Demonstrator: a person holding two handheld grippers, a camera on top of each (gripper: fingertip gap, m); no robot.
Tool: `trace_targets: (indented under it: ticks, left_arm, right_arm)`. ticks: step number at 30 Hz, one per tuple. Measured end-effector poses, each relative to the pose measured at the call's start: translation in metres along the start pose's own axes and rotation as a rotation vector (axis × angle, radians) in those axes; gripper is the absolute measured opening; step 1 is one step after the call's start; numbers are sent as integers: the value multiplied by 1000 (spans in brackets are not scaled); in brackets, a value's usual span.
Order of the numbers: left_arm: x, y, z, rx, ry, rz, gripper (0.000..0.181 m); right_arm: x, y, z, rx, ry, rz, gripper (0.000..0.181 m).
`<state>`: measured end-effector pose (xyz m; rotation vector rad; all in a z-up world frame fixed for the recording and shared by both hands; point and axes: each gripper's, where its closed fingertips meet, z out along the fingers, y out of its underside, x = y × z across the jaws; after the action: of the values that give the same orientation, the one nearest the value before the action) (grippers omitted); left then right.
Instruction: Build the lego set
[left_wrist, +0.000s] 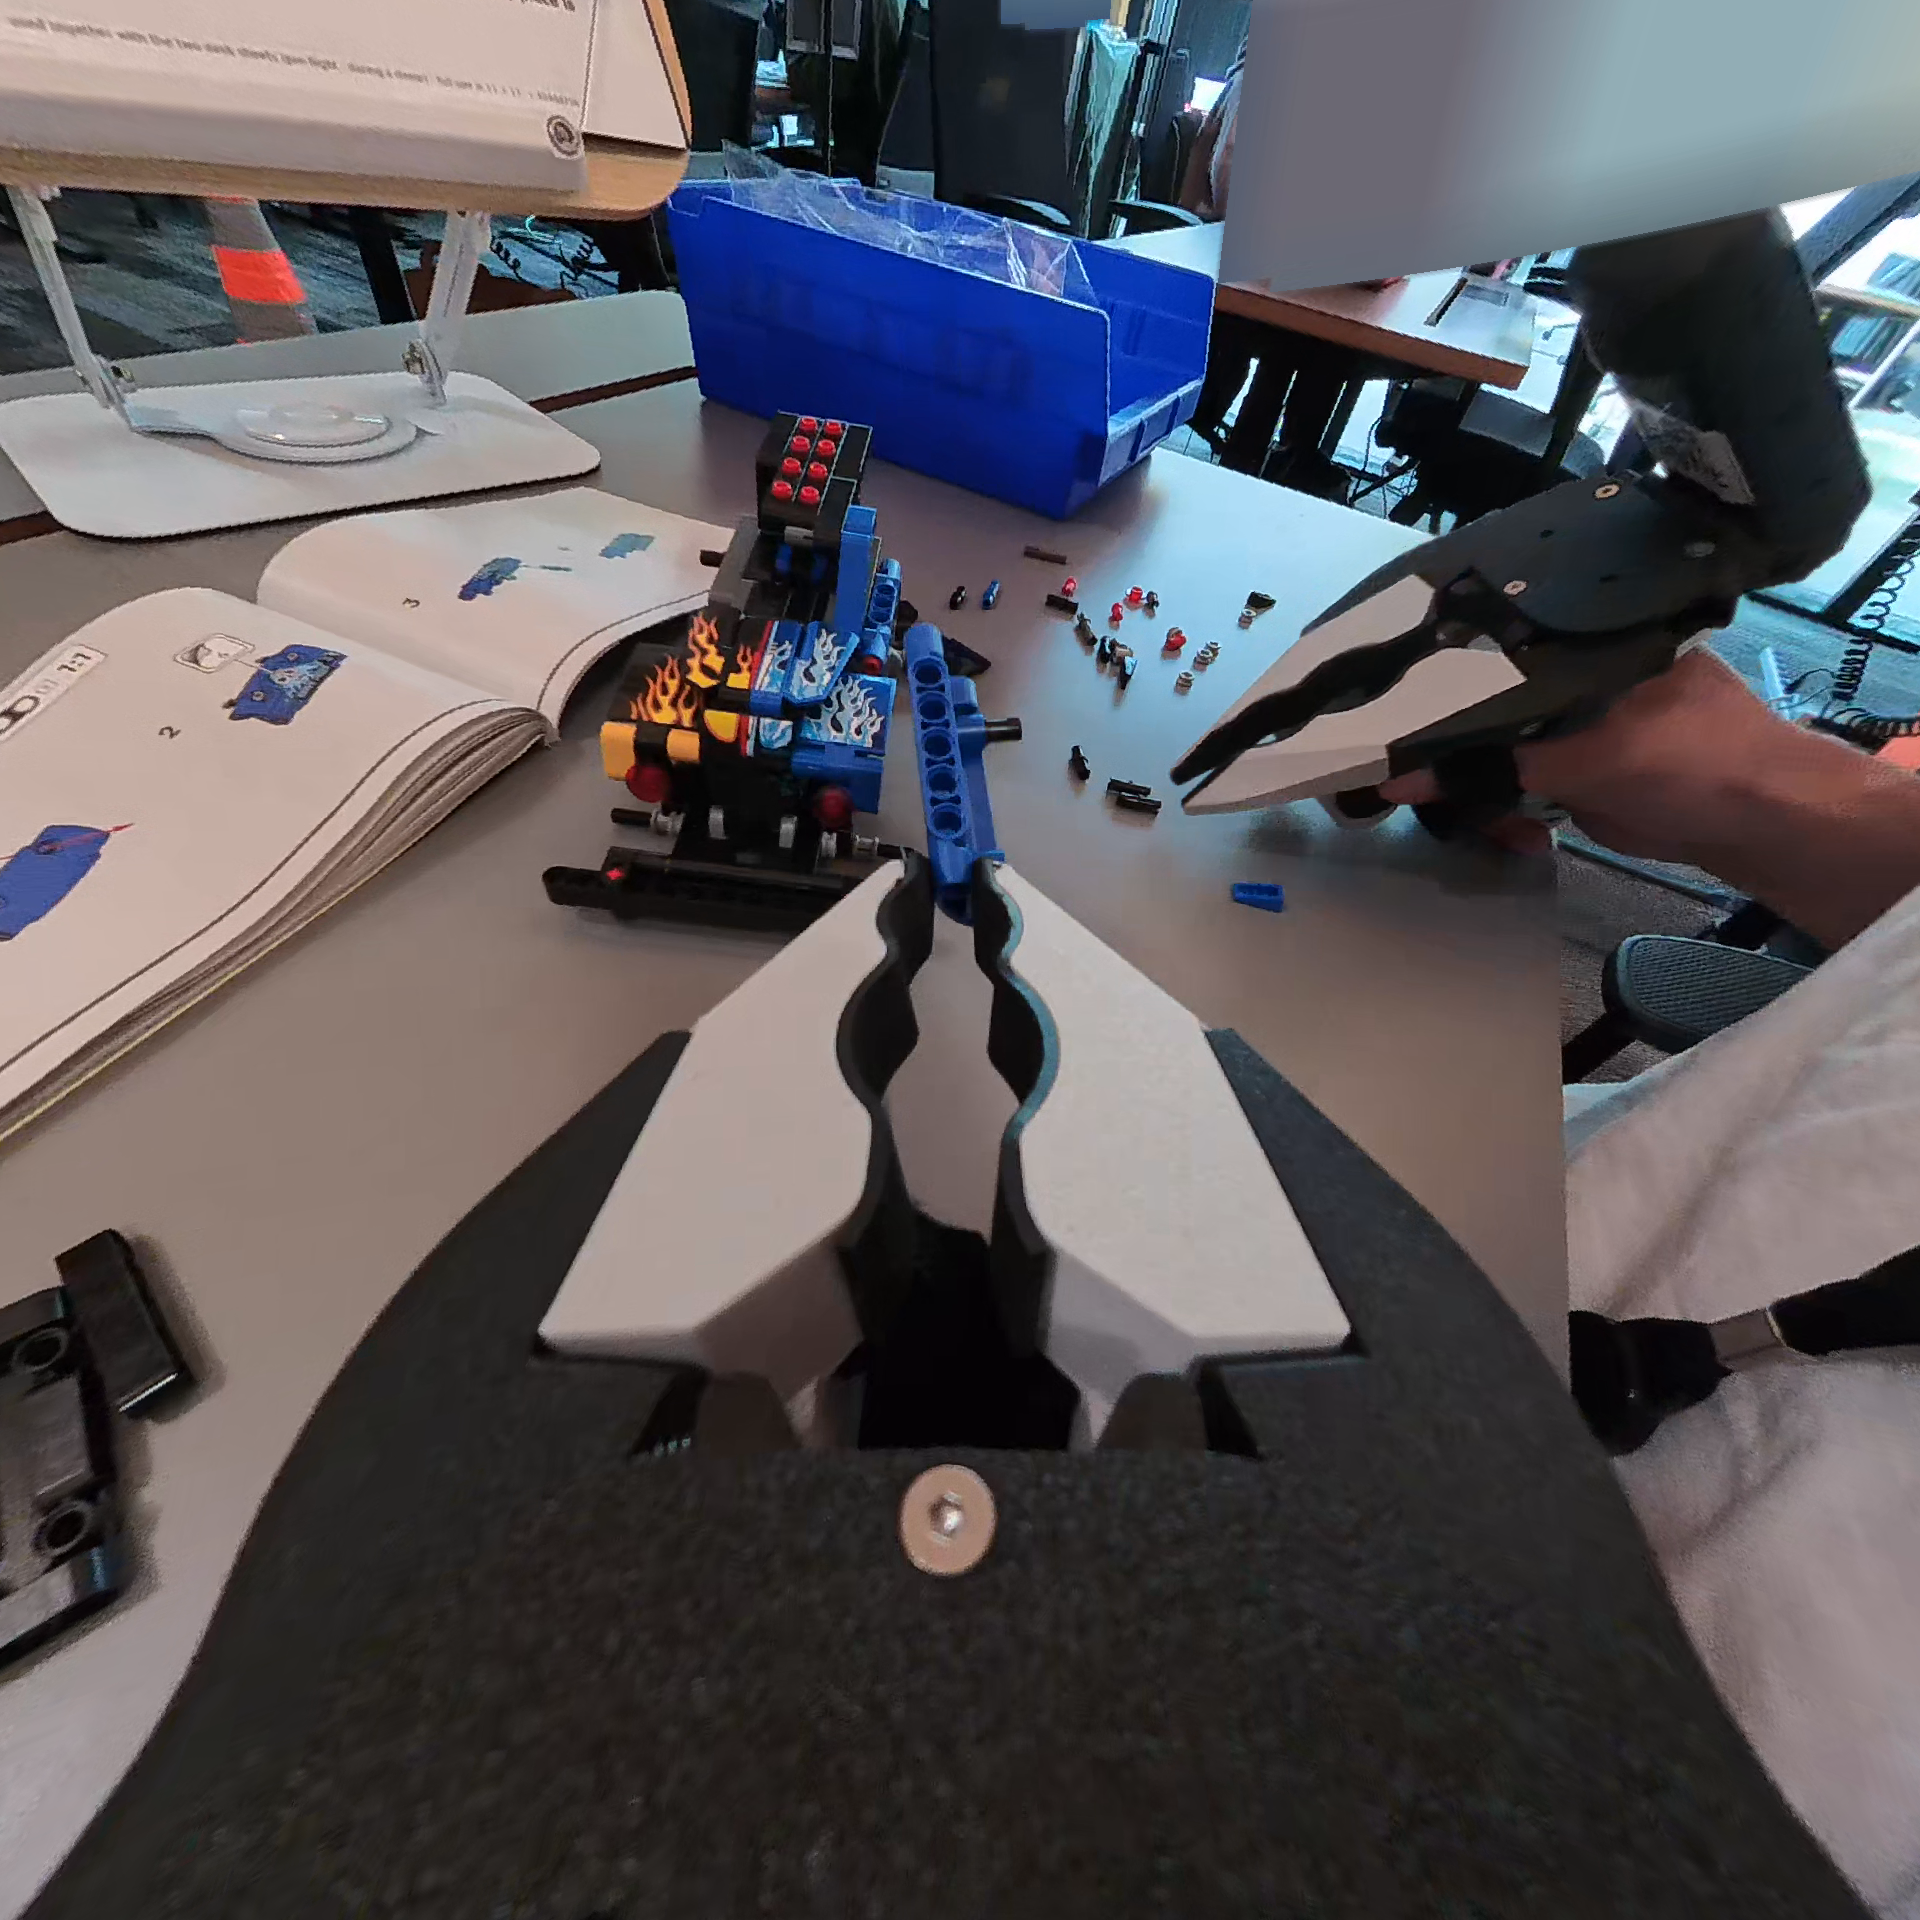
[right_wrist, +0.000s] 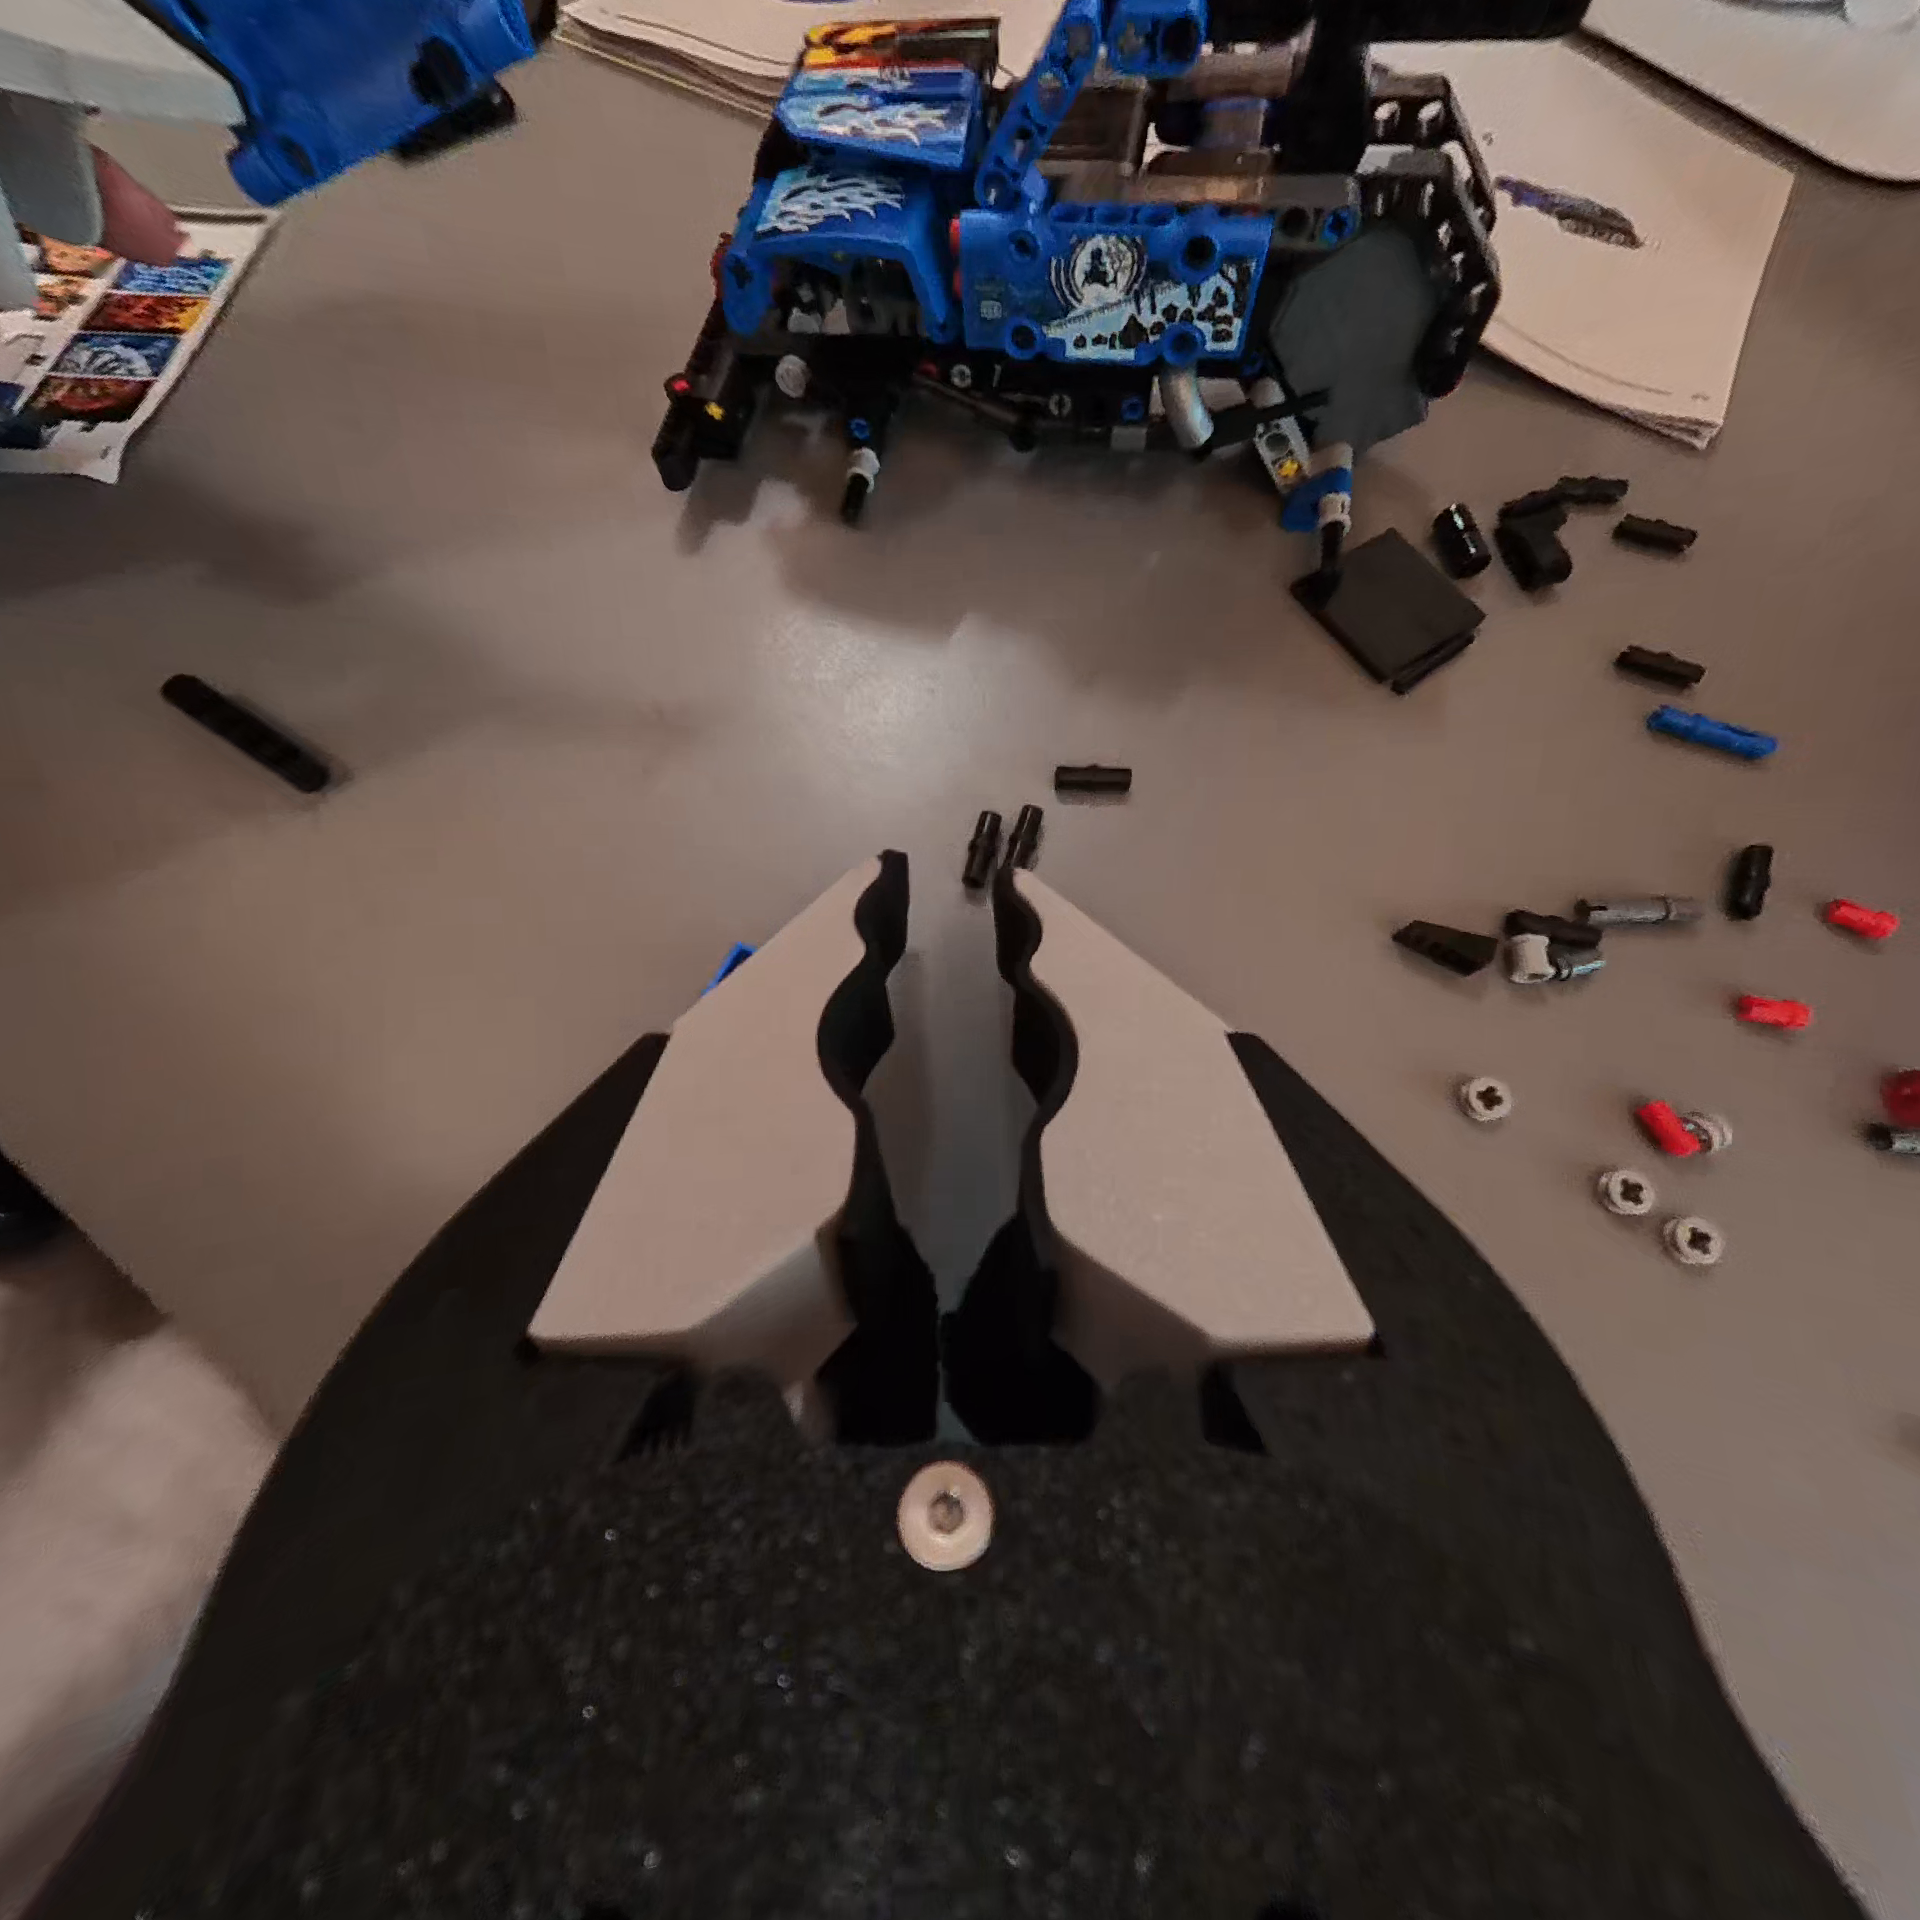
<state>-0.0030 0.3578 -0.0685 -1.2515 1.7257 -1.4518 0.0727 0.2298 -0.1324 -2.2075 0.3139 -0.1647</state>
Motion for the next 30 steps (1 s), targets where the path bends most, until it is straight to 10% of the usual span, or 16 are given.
trace_targets:
  ticks: [18, 30]
  left_arm:
    - [15, 17, 7, -113, 44, 130, 5]
    - [16, 17, -3, -84, -1, 212, 6]
  right_arm:
    - [16, 6, -5, -236, -55, -179, 3]
    - [116, 83, -122, -1317, -217, -292, 3]
